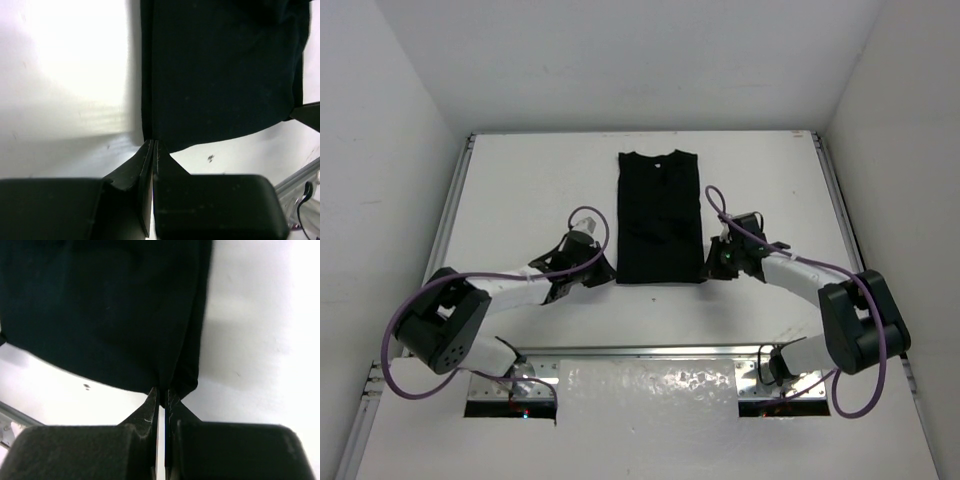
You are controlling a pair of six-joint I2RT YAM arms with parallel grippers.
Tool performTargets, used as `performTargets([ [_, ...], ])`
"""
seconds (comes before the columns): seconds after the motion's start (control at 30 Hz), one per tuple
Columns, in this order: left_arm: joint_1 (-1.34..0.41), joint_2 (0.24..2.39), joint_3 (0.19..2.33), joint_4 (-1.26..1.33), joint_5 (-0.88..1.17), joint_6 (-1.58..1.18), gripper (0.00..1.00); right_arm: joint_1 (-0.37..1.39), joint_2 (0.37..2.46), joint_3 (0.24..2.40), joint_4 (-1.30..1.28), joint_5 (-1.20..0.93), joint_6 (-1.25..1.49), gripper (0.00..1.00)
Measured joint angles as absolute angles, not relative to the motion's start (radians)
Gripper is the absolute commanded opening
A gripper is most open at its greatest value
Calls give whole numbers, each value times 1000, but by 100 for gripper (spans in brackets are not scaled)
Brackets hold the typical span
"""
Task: Fold and stack the t-shirts
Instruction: Fold the folded rectangular tshirt in 1/3 of the way, then grab one side of the 2/3 rectangular tshirt with both arms
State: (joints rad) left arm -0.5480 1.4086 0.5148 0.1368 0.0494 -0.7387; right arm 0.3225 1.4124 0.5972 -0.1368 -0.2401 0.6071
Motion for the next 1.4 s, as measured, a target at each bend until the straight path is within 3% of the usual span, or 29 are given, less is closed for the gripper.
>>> performTargets([
  [0.1,-575,1406,481,145,46,-753,0,323,1412,557,-137,-233,634,0],
  [0.2,-613,1395,461,146,38,-767,0,323,1412,528,-138,-238,653,8],
  [0.23,-623,1385,453,145,35,-770,0,324,1412,524,-141,-239,656,15],
  [0.27,-630,1372,444,141,32,-775,0,327,1408,521,-147,-239,657,31],
  [0.3,-636,1356,439,128,27,-780,4,331,1399,519,-159,-236,661,36],
  [0.33,-637,1337,437,113,20,-782,22,333,1381,519,-173,-233,661,42],
  [0.37,-639,1311,437,90,6,-781,32,336,1354,519,-193,-228,659,54],
  [0.4,-641,1283,440,59,-11,-780,51,337,1325,521,-212,-221,659,57],
  [0.47,-641,1219,464,-29,-62,-780,61,337,1262,542,-258,-208,650,58],
  [0.57,-641,1165,560,-134,-136,-779,59,338,1226,612,-286,-202,638,56],
  [0.67,-641,1168,677,-134,-152,-768,50,338,1274,694,-249,-242,619,39],
  [0.7,-641,1178,702,-95,-141,-765,35,338,1310,713,-213,-274,611,22],
  [0.73,-641,1199,719,-42,-122,-770,27,337,1355,730,-176,-313,602,14],
  [0.83,-641,1311,752,89,-47,-776,9,332,1522,807,-114,-420,600,0],
  [1.0,-642,1570,812,161,37,-788,2,310,1752,909,-12,-536,619,0],
  [1.4,-588,1938,1116,107,6,-763,5,210,2036,1095,43,-576,624,0],
])
